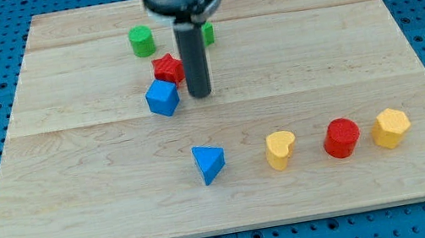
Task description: Place the blue cube to the left of the blue triangle
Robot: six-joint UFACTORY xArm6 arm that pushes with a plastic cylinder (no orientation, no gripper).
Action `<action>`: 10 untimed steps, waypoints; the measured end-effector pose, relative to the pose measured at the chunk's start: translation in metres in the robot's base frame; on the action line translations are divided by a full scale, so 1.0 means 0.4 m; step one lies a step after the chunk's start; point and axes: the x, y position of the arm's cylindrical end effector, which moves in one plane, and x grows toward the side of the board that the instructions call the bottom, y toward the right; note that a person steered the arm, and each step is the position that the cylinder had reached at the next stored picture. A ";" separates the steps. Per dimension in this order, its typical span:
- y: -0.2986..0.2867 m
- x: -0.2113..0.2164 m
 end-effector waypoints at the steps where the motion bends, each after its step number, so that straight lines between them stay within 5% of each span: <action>1: -0.093 -0.030; 3: -0.289 0.070; 4: -0.279 -0.068; 5: -0.159 -0.048; 10: -0.201 0.165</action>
